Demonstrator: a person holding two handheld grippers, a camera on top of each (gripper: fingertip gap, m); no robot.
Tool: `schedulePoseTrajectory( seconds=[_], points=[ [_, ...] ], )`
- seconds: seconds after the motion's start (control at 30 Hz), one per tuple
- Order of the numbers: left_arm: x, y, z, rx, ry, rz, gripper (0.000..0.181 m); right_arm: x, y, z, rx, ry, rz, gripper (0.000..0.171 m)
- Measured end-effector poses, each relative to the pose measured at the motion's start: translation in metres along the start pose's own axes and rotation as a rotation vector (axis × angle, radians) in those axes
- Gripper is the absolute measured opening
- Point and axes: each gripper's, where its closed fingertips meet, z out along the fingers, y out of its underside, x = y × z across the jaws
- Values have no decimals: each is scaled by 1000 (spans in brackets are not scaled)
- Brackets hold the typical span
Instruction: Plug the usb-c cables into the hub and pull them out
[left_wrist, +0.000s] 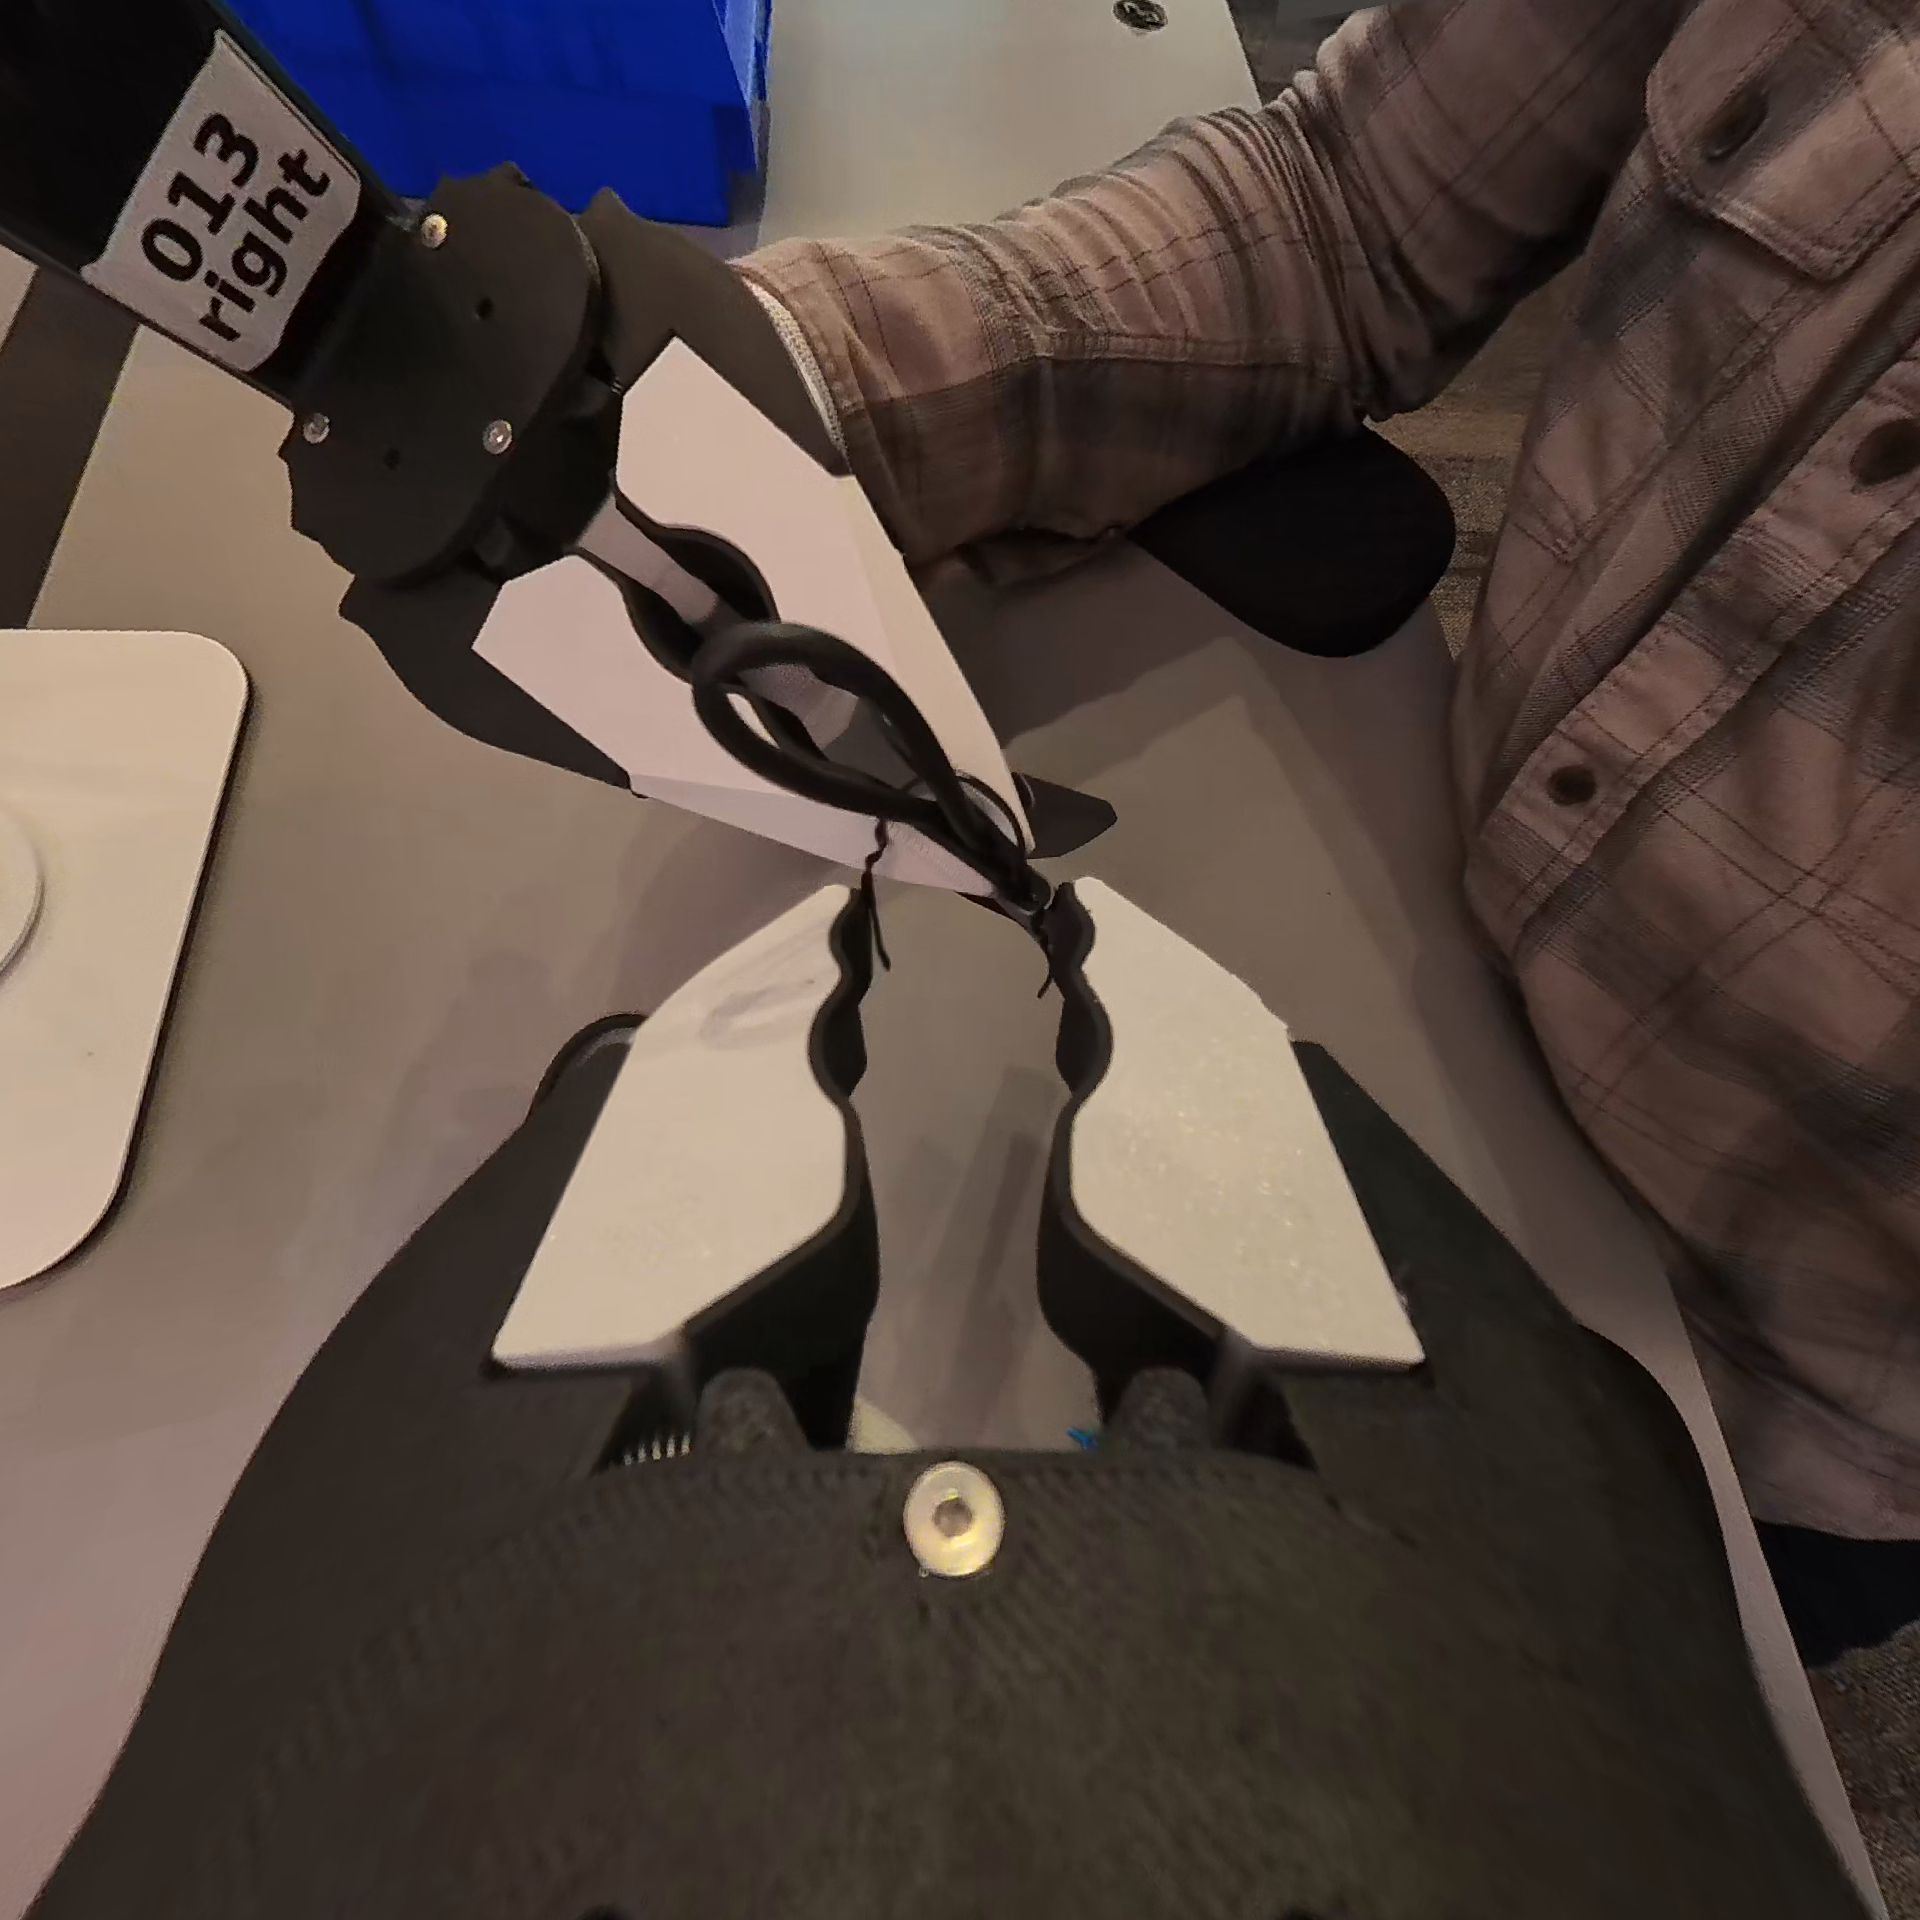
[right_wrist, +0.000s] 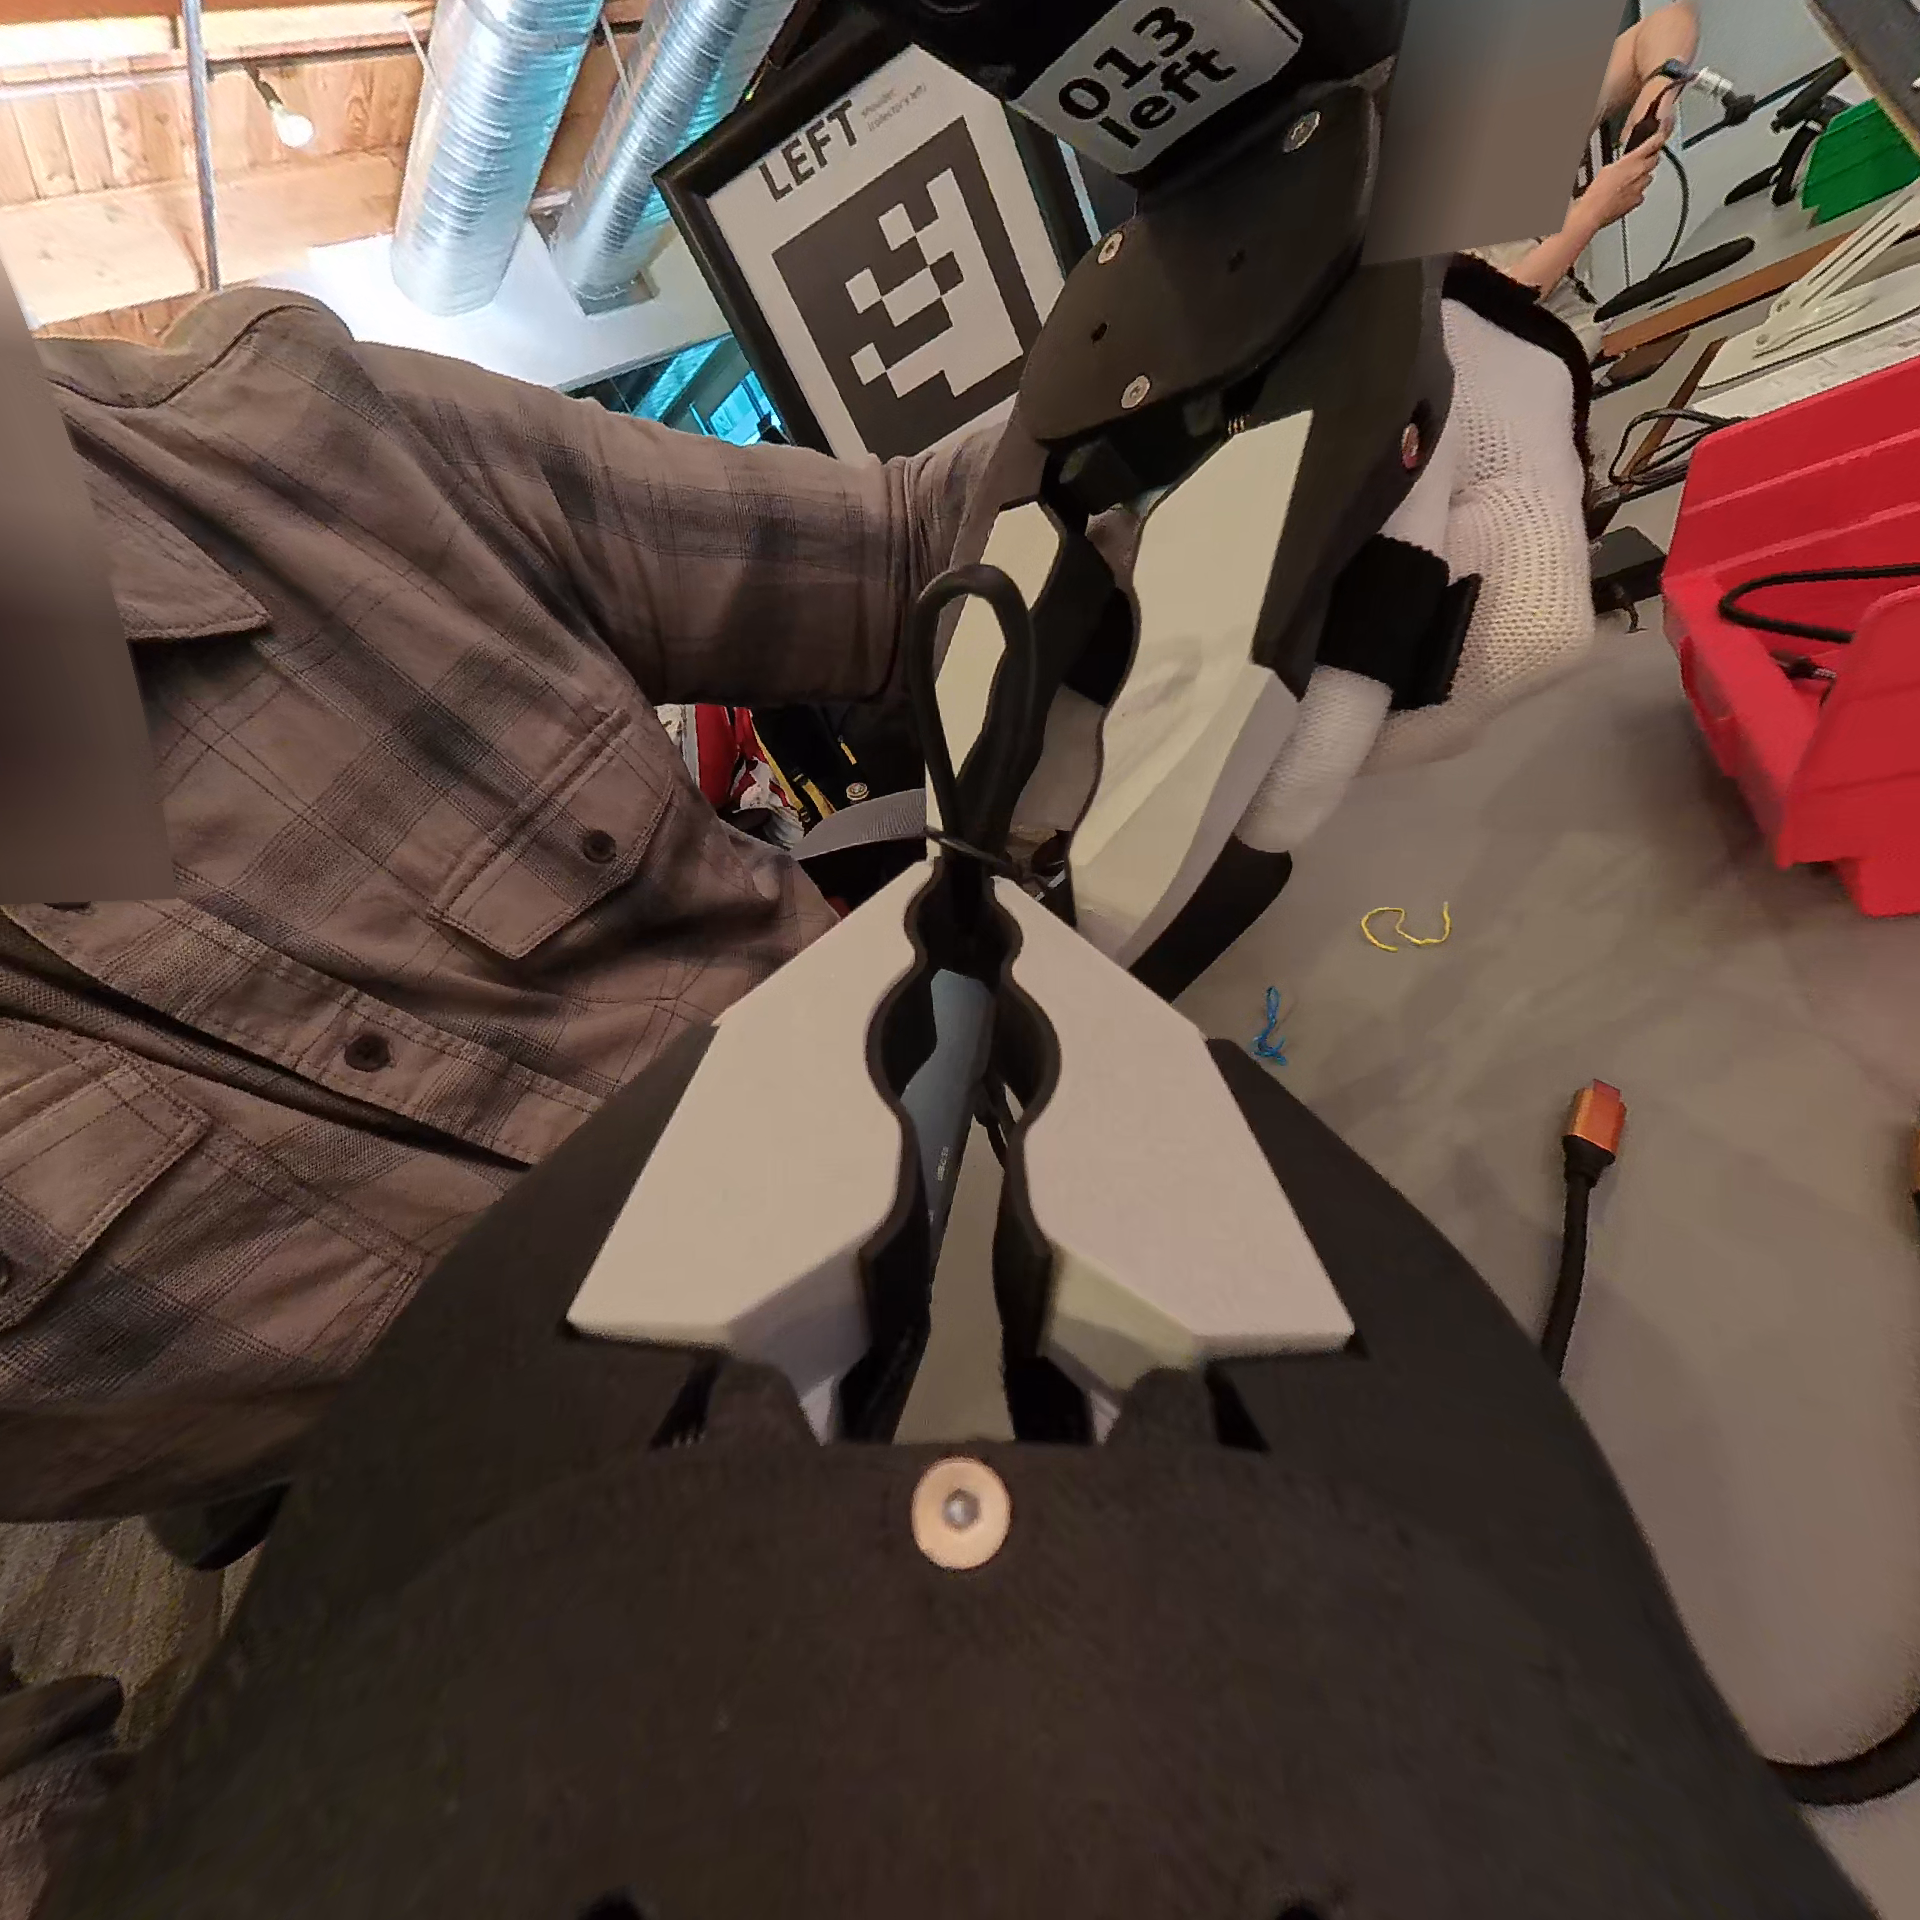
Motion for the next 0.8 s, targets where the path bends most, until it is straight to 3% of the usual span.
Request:
schedulePoseTrajectory(
  seconds=[0.33, 0.63, 0.8],
  points=[
    [7, 0, 1, -2, 47, -3, 19, -1, 2, -1, -8, -4, -1, 0],
    [14, -7, -1, 87, 138, -91, 36, -6, 3, 3, -15, -32, -14, 0],
    [17, -5, 2, 105, 166, -105, 33, -11, 4, 3, -20, -53, -24, 0]
  ],
)
